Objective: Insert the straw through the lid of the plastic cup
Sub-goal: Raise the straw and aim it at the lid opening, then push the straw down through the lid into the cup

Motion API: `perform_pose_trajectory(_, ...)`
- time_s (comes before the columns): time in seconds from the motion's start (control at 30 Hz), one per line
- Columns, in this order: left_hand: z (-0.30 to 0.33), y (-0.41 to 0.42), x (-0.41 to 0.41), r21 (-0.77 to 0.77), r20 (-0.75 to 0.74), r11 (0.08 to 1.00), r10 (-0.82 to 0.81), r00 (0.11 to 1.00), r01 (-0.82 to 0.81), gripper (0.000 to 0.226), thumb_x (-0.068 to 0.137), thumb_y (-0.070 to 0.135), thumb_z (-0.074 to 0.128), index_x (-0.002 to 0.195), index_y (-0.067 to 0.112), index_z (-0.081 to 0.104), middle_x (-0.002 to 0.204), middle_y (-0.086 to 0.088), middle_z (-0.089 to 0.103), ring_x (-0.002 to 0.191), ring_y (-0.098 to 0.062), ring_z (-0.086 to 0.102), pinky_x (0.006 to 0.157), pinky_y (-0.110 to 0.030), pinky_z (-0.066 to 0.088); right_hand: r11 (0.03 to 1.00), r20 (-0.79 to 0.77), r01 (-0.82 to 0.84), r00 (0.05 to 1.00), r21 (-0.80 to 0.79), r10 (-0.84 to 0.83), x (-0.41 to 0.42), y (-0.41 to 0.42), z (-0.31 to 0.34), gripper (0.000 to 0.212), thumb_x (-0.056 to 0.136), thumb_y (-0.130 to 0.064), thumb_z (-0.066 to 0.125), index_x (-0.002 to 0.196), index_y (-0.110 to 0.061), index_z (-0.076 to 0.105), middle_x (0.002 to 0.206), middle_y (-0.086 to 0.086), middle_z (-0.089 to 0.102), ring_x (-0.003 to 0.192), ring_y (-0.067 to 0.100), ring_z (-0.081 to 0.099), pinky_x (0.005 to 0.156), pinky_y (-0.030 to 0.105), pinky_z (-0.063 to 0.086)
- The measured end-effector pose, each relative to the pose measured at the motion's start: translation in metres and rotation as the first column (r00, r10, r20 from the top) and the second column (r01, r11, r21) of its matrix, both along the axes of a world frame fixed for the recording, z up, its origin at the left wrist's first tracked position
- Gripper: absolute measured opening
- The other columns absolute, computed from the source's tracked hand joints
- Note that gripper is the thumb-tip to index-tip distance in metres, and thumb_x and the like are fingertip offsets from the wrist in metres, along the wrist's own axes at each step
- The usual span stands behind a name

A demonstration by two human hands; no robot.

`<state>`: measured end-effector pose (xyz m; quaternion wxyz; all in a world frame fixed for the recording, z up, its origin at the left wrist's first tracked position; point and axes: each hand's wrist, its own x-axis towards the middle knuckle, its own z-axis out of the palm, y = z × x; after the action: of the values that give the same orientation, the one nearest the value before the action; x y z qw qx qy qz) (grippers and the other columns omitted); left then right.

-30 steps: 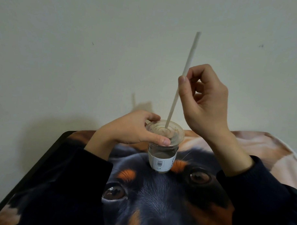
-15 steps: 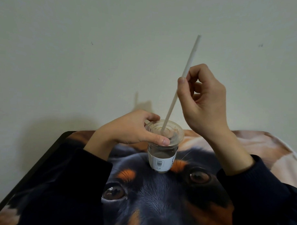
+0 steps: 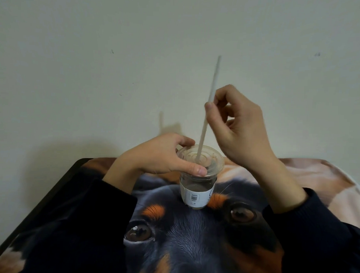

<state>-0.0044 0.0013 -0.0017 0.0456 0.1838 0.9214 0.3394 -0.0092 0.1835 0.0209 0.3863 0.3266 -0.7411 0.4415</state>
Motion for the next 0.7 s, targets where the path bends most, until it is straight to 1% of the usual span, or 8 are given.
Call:
perform_pose_trajectory(0.07,0.000,0.001,0.001,0.042,0.002,0.999,-0.034,0.999,0.034,0.074,0.058,0.055,0.085,0.122,0.022,0.066,0.109,0.008,0.076,0.094,-0.005,0.071,0.088,-0.026,0.053,0.987,0.044,-0.003,0.999,0.158,-0.004,-0.003,-0.003,-0.007,0.014,0.094,-0.017,0.062,0.083,-0.010,0.057,0.064,-0.014,0.050,0.054,0.010,0.049,0.056,0.019,0.038)
perform_pose_trajectory(0.13,0.000,0.000,0.002,0.090,-0.006,0.995,-0.044,0.999,0.045,0.050,0.063,0.044,0.087,0.106,0.024,0.072,0.093,0.013,0.078,0.082,0.001,0.071,0.074,-0.016,0.053,0.954,0.125,-0.019,0.992,0.300,-0.019,-0.006,-0.006,-0.016,0.014,0.091,-0.022,0.064,0.081,-0.013,0.058,0.062,-0.014,0.052,0.056,0.012,0.052,0.058,0.030,0.045)
perform_pose_trajectory(0.2,0.000,0.000,0.003,0.126,0.006,0.991,-0.051,0.999,0.049,0.041,0.065,0.038,0.088,0.101,0.024,0.073,0.084,0.015,0.077,0.076,0.003,0.070,0.070,-0.014,0.050,0.932,0.196,-0.016,0.979,0.363,-0.060,-0.008,-0.005,-0.020,0.016,0.084,-0.029,0.064,0.075,-0.018,0.056,0.056,-0.013,0.052,0.054,0.011,0.051,0.057,0.036,0.048)
perform_pose_trajectory(0.3,0.001,0.000,0.004,0.140,0.010,0.987,-0.082,0.997,0.080,0.041,0.068,0.034,0.087,0.105,0.023,0.073,0.087,0.016,0.078,0.078,0.003,0.070,0.073,-0.013,0.048,0.918,0.255,-0.019,0.963,0.396,-0.090,-0.009,0.000,-0.018,0.018,0.070,-0.044,0.055,0.066,-0.028,0.050,0.051,-0.011,0.051,0.051,0.010,0.050,0.052,0.030,0.041)
perform_pose_trajectory(0.37,0.002,0.000,0.004,0.147,0.010,0.985,-0.091,0.996,0.089,0.045,0.069,0.033,0.087,0.110,0.022,0.073,0.093,0.012,0.079,0.084,-0.001,0.072,0.076,-0.015,0.050,0.912,0.308,-0.082,0.950,0.402,-0.050,-0.009,0.004,-0.014,0.013,0.065,-0.045,0.053,0.065,-0.033,0.051,0.051,-0.013,0.055,0.050,0.008,0.052,0.050,0.021,0.036)
perform_pose_trajectory(0.43,0.002,0.000,0.004,0.141,0.011,0.986,-0.090,0.996,0.088,0.046,0.068,0.035,0.086,0.111,0.022,0.072,0.096,0.009,0.079,0.087,-0.004,0.073,0.080,-0.020,0.053,0.894,0.353,-0.126,0.935,0.429,-0.038,-0.008,0.005,-0.013,0.008,0.066,-0.042,0.057,0.064,-0.036,0.051,0.052,-0.015,0.057,0.051,0.005,0.054,0.050,0.017,0.035)
perform_pose_trajectory(0.57,0.001,0.000,0.003,0.143,0.009,0.986,-0.089,0.996,0.087,0.047,0.068,0.035,0.087,0.110,0.021,0.072,0.098,0.003,0.079,0.091,-0.011,0.073,0.089,-0.035,0.055,0.847,0.372,-0.131,0.925,0.516,-0.084,-0.008,0.003,-0.015,0.022,0.075,-0.028,0.066,0.065,-0.036,0.049,0.057,-0.012,0.054,0.055,0.005,0.051,0.056,0.027,0.037)
perform_pose_trajectory(0.7,0.000,0.000,0.003,0.165,0.014,0.982,-0.092,0.996,0.088,0.048,0.067,0.034,0.087,0.110,0.020,0.072,0.099,-0.001,0.079,0.095,-0.017,0.073,0.092,-0.043,0.054,0.833,0.388,-0.145,0.917,0.534,-0.089,-0.008,0.003,-0.013,0.022,0.075,-0.028,0.067,0.066,-0.035,0.048,0.060,-0.011,0.055,0.058,0.007,0.051,0.058,0.029,0.038)
